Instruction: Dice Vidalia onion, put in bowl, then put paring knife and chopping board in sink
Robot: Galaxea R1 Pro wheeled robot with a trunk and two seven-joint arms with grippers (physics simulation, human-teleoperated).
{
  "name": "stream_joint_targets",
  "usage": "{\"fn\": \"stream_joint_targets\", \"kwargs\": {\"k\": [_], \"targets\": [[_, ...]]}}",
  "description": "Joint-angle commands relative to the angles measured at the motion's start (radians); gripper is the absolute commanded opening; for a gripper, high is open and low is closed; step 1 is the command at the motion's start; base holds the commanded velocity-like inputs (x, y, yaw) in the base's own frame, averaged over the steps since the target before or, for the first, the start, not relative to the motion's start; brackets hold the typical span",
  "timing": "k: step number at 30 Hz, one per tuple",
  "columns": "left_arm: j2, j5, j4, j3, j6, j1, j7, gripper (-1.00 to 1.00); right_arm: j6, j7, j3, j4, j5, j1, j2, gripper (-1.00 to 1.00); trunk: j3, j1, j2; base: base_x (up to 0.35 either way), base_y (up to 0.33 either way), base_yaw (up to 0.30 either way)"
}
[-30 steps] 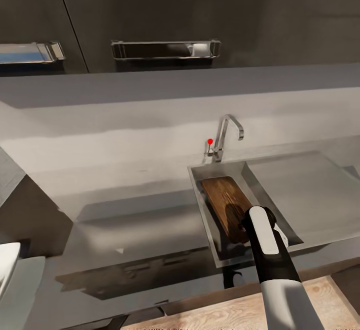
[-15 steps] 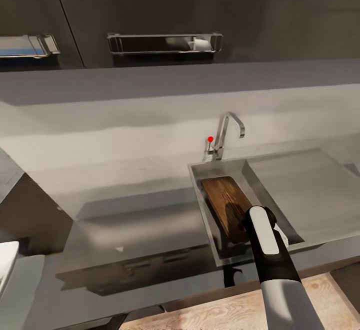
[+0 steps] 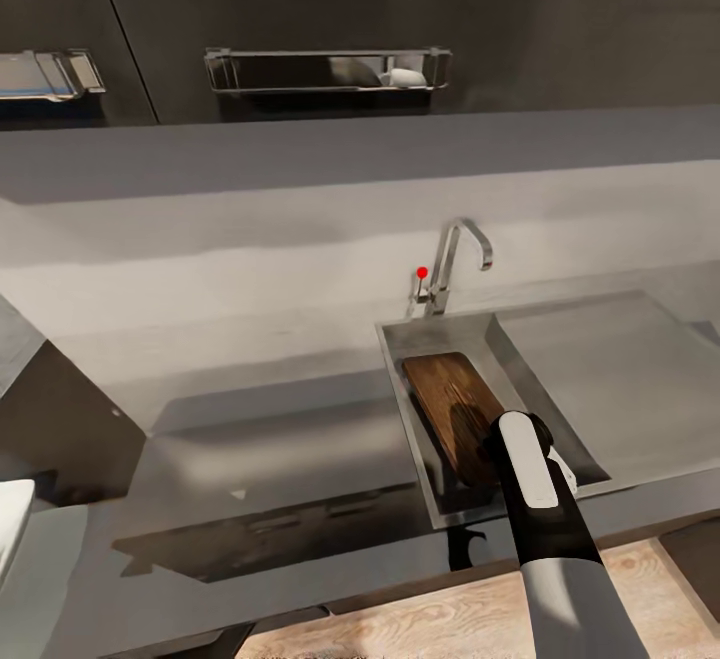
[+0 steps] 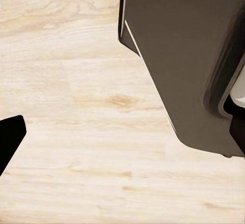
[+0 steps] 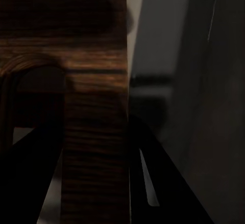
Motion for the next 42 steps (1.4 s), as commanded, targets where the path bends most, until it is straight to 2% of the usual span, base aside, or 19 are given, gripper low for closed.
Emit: {"fn": "stream_joint_targets", "kwargs": {"k": [1, 23, 42], "targets": [[0.0, 0.006, 0.001, 0.004, -0.003, -0.001, 0.0, 1.0, 0.01, -0.004, -0.002, -0.001, -0.003, -0.001, 0.001, -1.0, -0.003, 0.0, -0.002, 0.0, 0.0, 0.0], [0.0, 0.006, 0.001, 0.004, -0.003, -0.001, 0.0, 1.0, 0.01, -0.004, -0.002, -0.001, -0.003, -0.001, 0.001, -1.0, -0.023, 0.0, -0.002, 0.0, 0.0, 0.0], [0.0, 0.006, 0.001, 0.004, -0.003, -0.001, 0.0, 1.0, 0.01, -0.004, -0.002, -0.001, -0.003, -0.001, 0.0, -1.0, -0.03, 0.0, -0.002, 0.0, 0.0, 0.0]]}}
